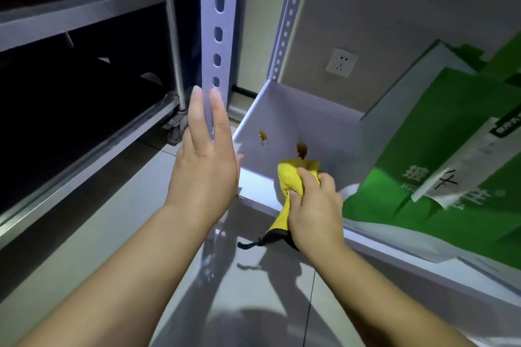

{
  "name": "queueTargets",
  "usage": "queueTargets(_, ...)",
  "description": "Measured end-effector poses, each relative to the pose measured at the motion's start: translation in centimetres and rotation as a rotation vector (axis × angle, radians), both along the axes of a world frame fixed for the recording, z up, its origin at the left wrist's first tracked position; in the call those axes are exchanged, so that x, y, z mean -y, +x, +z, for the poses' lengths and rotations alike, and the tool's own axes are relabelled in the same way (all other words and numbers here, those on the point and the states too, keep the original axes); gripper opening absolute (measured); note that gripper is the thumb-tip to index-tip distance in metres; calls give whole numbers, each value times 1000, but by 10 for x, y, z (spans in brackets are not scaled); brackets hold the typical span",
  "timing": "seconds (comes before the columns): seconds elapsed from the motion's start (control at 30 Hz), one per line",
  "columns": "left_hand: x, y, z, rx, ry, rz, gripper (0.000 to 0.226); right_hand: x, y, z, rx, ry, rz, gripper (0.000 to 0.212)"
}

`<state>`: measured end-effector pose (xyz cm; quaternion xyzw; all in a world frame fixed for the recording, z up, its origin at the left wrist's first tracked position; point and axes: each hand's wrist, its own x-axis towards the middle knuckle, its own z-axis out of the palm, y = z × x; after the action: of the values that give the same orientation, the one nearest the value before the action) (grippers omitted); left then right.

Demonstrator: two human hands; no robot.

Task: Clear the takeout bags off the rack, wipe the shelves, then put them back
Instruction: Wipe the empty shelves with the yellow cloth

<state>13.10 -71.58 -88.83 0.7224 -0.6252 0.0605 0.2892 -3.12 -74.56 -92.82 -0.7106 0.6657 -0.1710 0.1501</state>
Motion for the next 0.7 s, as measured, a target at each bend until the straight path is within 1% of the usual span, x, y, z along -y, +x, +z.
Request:
queueTargets(0.07, 12, 0, -14, -91, -70, -20, 79, 11, 9, -14, -110, 71, -101, 36)
queueTargets(0.13, 23, -2, -24, -187, -201, 44, 55, 23, 16, -25, -202, 82, -167, 27)
queueTargets(0.17, 28, -3, -31, -196, -256, 75, 51, 30, 19, -29, -226, 74, -189, 22)
queueTargets(0.2, 31, -3, -33, -206, -265, 120, 49, 39, 22, -32, -230, 67, -209, 18)
queueTargets(0.23, 32, -4, -33, -192, -240, 111, 47, 49, 25, -33, -213, 61, -234, 19)
queueTargets(0.3, 31, -5, -40, -132, -199, 128, 61, 71, 29, -34, -159, 38, -310, 31)
queueTargets(0.37, 31, -4, -37, -221, -204, 163, 59, 93, 31, -33, -121, 48, -380, 39)
queueTargets(0.4, 30, -4, -36, -197, -180, 172, 63, 102, 33, -33, -99, 65, -400, 41)
queueTargets(0.47, 27, -3, -36, -83, -125, 136, 77, 119, 36, -33, -67, 65, -421, 42)
queueTargets(0.5, 27, -2, -36, -51, -110, 119, 79, 126, 38, -34, -62, 51, -422, 42)
queueTargets(0.57, 27, 0, -36, -55, -97, 100, 81, 139, 41, -33, -102, 21, -378, 41)
queueTargets(0.7, 28, 3, -37, 10, -75, 69, 83, 158, 42, -32, -135, -14, -128, 34)
